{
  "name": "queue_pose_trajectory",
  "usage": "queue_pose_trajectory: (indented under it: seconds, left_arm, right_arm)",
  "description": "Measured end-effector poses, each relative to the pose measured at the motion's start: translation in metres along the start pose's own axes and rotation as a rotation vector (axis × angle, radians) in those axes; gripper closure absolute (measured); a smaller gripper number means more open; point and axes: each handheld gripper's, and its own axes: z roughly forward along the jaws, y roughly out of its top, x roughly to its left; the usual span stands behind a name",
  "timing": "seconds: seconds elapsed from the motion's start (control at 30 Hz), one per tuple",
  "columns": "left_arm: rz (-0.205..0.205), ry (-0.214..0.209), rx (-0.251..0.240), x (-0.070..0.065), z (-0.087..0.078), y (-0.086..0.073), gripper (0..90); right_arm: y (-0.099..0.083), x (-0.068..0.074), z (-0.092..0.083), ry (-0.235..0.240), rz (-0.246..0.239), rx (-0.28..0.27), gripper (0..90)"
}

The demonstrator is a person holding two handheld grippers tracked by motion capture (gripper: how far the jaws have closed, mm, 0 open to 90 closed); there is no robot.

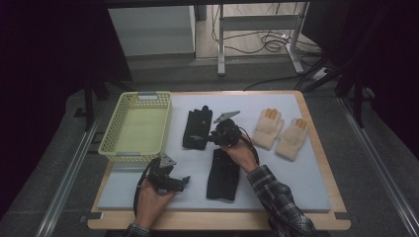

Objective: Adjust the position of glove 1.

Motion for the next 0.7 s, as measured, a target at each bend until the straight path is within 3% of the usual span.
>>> queue_pose_trajectory:
  seconds: [0.2,0.57,0.63,0.7]
  left_arm:
    - [-0.001,-0.001,-0.001,0.000,0.000,0.000,2.9]
    - [-0.002,-0.002,-0.002,0.000,0.000,0.000,2.9]
    - [-0.002,-0.002,-0.001,0.000,0.000,0.000,2.9]
    - [-0.002,-0.001,-0.002,0.000,0.000,0.000,2.9]
  right_arm:
    - [0.015,-0.013,0.025,-0.013,-0.007,0.014,55.8]
    - [0.033,-0.017,0.066,0.008,-0.011,0.029,32.7]
    - [0.033,-0.019,0.073,0.008,-0.017,0.055,31.6]
    - [0.030,-0.024,0.075,0.048,0.010,0.046,34.7]
